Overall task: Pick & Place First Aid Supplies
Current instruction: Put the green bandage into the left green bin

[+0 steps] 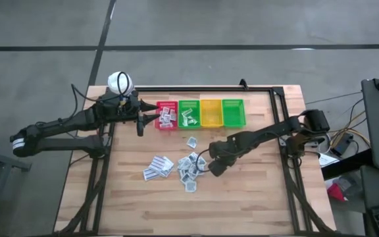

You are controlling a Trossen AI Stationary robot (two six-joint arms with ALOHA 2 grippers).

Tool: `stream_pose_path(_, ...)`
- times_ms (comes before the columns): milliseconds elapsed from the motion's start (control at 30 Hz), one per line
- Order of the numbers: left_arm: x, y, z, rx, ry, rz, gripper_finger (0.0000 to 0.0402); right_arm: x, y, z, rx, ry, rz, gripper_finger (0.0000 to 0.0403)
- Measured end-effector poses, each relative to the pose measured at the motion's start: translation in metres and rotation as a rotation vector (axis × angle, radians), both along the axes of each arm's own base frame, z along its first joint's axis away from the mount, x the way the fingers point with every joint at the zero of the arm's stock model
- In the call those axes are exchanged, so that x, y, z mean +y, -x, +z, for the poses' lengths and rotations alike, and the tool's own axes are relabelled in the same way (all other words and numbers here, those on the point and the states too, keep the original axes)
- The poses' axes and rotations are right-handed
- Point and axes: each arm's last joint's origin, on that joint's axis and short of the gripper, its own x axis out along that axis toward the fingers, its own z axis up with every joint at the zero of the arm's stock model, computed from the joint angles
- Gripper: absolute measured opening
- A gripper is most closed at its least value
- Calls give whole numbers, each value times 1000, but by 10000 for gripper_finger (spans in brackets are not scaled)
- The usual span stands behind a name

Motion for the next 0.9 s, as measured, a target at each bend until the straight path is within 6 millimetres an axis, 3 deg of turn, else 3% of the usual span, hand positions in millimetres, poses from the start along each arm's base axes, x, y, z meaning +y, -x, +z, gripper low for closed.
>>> stream_pose_path(167,0,0,0,0,0,0,174,1,-3,-22,78,1,-19,118)
stream_pose_path(333,0,0,0,-1,1,0,175,1,-8,-31,114,3,-23,106)
stream_pose_path(567,0,0,0,-1,3,1,175,2,-12,-32,133,13,-22,84)
stream_pose_path(900,0,0,0,-1,2,0,174,2,-10,-32,161,45,-41,23)
